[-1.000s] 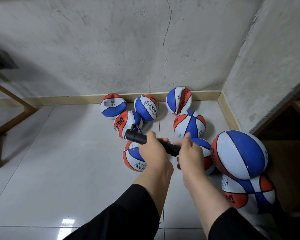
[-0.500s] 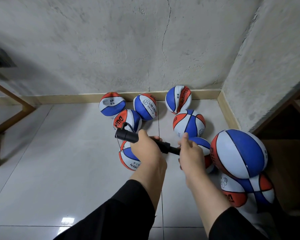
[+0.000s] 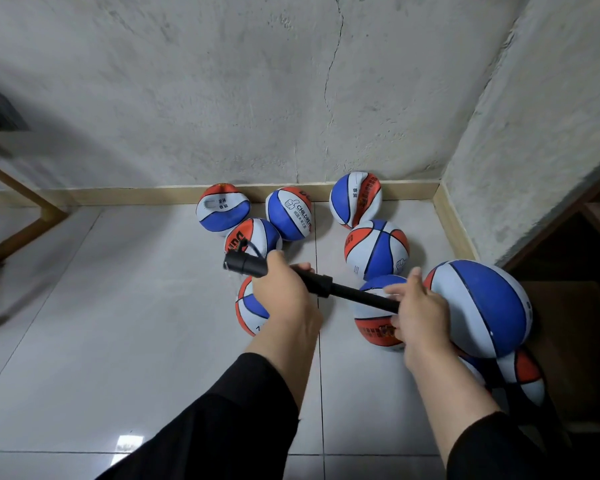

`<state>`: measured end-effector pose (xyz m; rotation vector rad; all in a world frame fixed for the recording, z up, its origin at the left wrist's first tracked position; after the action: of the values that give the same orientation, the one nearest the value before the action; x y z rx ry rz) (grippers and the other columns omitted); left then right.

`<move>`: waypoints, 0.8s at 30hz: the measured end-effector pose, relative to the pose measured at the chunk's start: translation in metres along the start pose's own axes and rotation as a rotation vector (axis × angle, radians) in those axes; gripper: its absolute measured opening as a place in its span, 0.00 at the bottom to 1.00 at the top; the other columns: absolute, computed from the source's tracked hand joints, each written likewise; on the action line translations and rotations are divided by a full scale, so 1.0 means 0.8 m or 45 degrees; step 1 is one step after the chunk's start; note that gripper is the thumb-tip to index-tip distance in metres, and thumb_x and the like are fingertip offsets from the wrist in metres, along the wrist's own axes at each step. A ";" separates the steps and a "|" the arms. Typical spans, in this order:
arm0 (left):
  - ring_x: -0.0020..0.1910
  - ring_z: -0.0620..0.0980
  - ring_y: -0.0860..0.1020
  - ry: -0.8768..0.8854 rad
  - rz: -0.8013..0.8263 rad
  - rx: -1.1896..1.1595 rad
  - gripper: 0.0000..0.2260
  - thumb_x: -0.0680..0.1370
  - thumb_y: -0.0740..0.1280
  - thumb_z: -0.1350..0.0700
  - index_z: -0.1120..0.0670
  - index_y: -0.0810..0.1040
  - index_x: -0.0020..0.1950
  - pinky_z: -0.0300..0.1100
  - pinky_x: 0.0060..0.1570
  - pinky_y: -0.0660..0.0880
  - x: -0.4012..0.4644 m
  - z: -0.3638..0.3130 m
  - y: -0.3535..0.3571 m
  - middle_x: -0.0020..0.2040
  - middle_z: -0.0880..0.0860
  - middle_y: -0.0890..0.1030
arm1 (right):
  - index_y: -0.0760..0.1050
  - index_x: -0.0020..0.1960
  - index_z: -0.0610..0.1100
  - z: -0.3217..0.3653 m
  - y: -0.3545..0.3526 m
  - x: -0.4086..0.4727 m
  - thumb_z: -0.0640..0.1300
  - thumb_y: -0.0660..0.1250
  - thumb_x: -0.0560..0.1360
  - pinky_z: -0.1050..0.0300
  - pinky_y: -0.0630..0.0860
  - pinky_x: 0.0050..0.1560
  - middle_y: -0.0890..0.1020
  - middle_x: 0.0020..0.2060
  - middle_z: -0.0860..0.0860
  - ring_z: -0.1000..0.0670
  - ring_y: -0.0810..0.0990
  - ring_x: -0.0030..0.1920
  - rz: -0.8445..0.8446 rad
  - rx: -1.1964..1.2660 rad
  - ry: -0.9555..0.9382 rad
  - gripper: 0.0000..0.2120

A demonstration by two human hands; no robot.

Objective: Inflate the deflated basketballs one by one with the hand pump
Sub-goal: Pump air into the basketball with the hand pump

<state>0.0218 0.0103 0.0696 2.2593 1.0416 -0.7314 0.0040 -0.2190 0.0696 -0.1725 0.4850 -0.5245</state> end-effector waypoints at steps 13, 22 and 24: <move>0.31 0.53 0.80 0.068 0.003 -0.081 0.10 0.80 0.62 0.56 0.59 0.74 0.59 0.47 0.38 0.79 -0.034 0.020 0.004 0.31 0.56 0.81 | 0.82 0.50 0.51 0.025 0.067 -0.038 0.63 0.51 0.84 0.43 0.80 0.58 0.84 0.50 0.51 0.47 0.81 0.49 0.243 -0.094 -0.137 0.25; 0.33 0.52 0.81 0.004 0.068 -0.025 0.13 0.81 0.65 0.53 0.61 0.77 0.61 0.42 0.32 0.78 -0.025 0.016 0.011 0.33 0.55 0.83 | 0.85 0.40 0.47 0.030 0.034 -0.026 0.59 0.52 0.85 0.54 0.74 0.42 0.86 0.38 0.48 0.47 0.80 0.38 0.127 -0.089 -0.152 0.29; 0.33 0.51 0.82 -0.019 0.049 -0.036 0.14 0.81 0.65 0.51 0.59 0.77 0.62 0.43 0.32 0.79 -0.013 0.012 0.006 0.33 0.54 0.83 | 0.85 0.40 0.47 0.017 0.013 -0.012 0.61 0.52 0.85 0.54 0.71 0.36 0.87 0.40 0.46 0.49 0.77 0.34 0.083 -0.057 -0.090 0.29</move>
<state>0.0172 -0.0038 0.0711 2.2400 0.9925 -0.7119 0.0079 -0.2049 0.0823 -0.2165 0.4317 -0.4428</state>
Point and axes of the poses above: each hand's wrist, its own x-axis towards the middle knuckle, its own y-axis out of the palm, z = x × y, the point moved 8 cm from there along x, towards the middle knuckle
